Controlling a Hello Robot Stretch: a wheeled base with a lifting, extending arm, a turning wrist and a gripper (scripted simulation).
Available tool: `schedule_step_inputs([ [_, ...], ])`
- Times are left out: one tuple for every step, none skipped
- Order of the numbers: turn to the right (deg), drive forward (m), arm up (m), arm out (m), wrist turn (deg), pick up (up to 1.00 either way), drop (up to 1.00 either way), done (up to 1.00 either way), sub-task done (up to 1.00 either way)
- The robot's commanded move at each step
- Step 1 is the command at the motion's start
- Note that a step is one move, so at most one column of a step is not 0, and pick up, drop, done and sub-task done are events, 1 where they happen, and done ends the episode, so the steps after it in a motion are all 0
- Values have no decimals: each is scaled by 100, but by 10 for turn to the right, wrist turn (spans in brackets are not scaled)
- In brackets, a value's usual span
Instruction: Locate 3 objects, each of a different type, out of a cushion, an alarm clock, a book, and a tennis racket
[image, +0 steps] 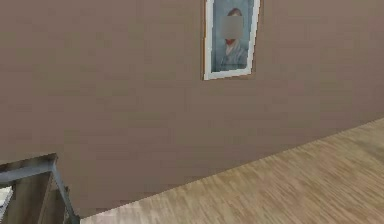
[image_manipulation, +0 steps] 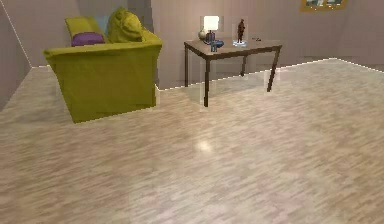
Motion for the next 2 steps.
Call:
schedule_step_inputs([
  [450,0,0,0,0,0,0,0,0],
  [0,100,0,0,0,0,0,0,0],
])
